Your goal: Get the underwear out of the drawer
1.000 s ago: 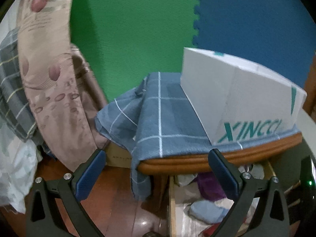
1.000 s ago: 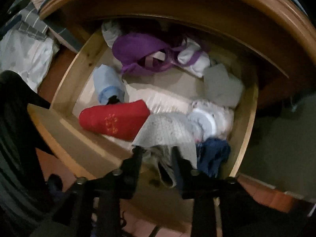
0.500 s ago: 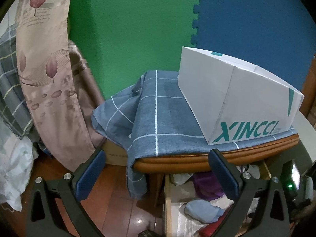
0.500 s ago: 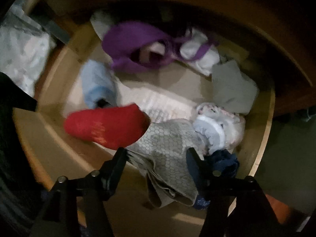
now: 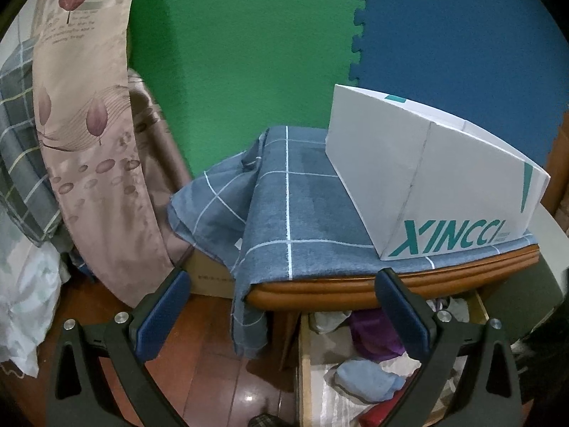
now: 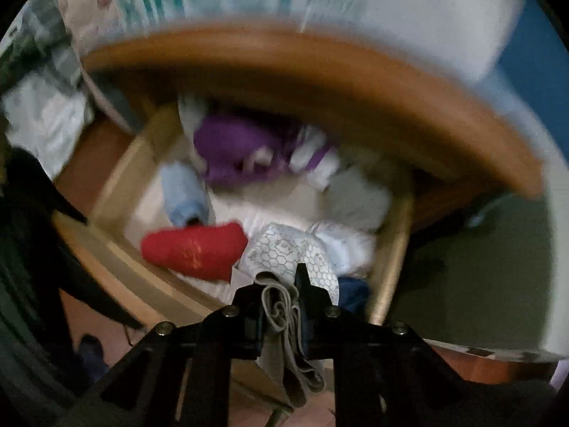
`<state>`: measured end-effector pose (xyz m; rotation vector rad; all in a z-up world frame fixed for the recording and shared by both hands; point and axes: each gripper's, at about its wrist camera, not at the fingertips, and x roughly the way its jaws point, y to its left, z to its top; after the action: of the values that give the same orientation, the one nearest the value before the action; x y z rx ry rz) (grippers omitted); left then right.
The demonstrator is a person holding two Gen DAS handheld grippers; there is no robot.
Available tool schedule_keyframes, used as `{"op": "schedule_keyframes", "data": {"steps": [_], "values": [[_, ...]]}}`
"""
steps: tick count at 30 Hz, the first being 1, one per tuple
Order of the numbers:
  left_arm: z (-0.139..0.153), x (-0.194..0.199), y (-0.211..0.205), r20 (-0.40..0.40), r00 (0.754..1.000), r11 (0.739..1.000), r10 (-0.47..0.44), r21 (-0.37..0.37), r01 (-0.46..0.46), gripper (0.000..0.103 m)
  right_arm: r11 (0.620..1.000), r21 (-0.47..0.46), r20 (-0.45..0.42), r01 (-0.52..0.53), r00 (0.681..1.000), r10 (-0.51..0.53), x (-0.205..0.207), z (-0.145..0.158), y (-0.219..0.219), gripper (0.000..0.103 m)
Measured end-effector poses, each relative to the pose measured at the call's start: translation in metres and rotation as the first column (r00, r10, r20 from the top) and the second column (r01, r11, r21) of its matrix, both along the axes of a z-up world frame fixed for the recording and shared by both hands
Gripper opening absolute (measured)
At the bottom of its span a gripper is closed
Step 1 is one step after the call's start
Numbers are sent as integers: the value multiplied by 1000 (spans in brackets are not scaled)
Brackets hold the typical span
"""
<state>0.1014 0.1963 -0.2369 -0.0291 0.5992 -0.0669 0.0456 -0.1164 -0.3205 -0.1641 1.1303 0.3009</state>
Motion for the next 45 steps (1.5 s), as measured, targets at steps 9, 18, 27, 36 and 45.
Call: {"op": "schedule_keyframes", "data": {"steps": [9, 18, 27, 36, 45], "values": [[3, -1, 4, 13, 1000, 1000, 1, -28, 0, 103, 991, 9, 306, 130, 944, -127, -23, 161, -54, 14], [5, -3, 5, 18, 1000, 999, -2, -38, 2, 103, 973, 22, 560, 232, 803, -204, -45, 310, -101, 14], [4, -4, 4, 17, 1000, 999, -5, -37, 6, 103, 968, 7, 668, 251, 719, -191, -52, 378, -101, 14], [4, -4, 5, 16, 1000, 999, -4, -37, 5, 103, 967, -15, 695, 256, 698, -174, -25, 394, -78, 14], [4, -4, 4, 16, 1000, 999, -5, -34, 6, 103, 977, 33, 663, 211, 727, -180, 30, 379, -44, 14]]}}
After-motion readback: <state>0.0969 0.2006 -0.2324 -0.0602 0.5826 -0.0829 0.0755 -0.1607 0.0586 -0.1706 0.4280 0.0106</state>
